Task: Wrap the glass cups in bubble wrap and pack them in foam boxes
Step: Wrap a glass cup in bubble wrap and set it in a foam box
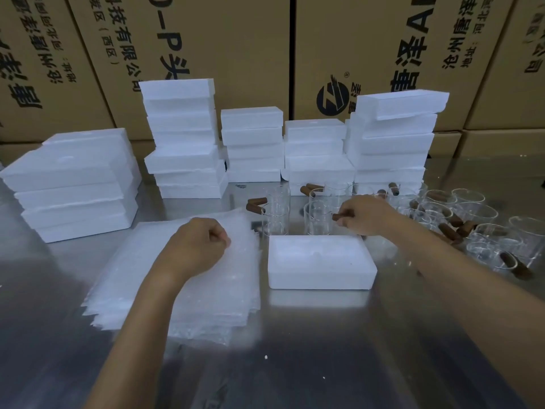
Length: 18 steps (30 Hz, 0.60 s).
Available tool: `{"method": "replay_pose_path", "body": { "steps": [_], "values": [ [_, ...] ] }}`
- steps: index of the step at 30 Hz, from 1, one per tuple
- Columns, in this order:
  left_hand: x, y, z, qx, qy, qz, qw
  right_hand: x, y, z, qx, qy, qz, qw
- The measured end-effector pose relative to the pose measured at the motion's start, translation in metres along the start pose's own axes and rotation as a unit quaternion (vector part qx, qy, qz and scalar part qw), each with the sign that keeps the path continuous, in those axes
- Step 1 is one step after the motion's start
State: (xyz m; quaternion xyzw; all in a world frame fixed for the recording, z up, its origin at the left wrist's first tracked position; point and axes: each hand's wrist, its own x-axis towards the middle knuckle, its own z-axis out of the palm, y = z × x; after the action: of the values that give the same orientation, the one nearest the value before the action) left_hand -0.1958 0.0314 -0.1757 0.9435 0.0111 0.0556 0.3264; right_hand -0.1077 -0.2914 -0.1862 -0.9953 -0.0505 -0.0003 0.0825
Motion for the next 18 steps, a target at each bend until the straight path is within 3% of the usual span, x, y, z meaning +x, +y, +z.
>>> {"method": "replay_pose_path", "body": {
  "steps": [4,6,9,12,13,15,18],
  "values": [
    [-0.002,0.008,-0.003,-0.070,0.050,0.034,0.996,-0.022,-0.007,-0.014,0.014,0.110,0.006,0.994],
    [-0.004,0.014,-0.002,-0.114,0.069,0.053,0.990,-0.040,-0.015,-0.026,0.120,0.180,-0.001,0.976],
    [-0.009,0.025,0.004,-0.193,0.069,0.078,0.976,-0.078,-0.038,-0.046,0.388,0.210,-0.067,0.895],
    [-0.014,0.034,0.012,-0.224,0.055,0.093,0.969,-0.115,-0.060,-0.053,0.480,0.182,-0.173,0.841],
    [-0.015,0.036,0.014,-0.226,0.047,0.098,0.968,-0.124,-0.065,-0.051,0.472,0.164,-0.187,0.846],
    [-0.017,0.039,0.016,-0.227,0.039,0.110,0.967,-0.134,-0.068,-0.044,0.398,0.138,-0.182,0.889],
    [-0.019,0.042,0.014,-0.246,0.051,0.119,0.961,-0.137,-0.068,-0.028,0.194,0.138,-0.158,0.958]
  ]
}}
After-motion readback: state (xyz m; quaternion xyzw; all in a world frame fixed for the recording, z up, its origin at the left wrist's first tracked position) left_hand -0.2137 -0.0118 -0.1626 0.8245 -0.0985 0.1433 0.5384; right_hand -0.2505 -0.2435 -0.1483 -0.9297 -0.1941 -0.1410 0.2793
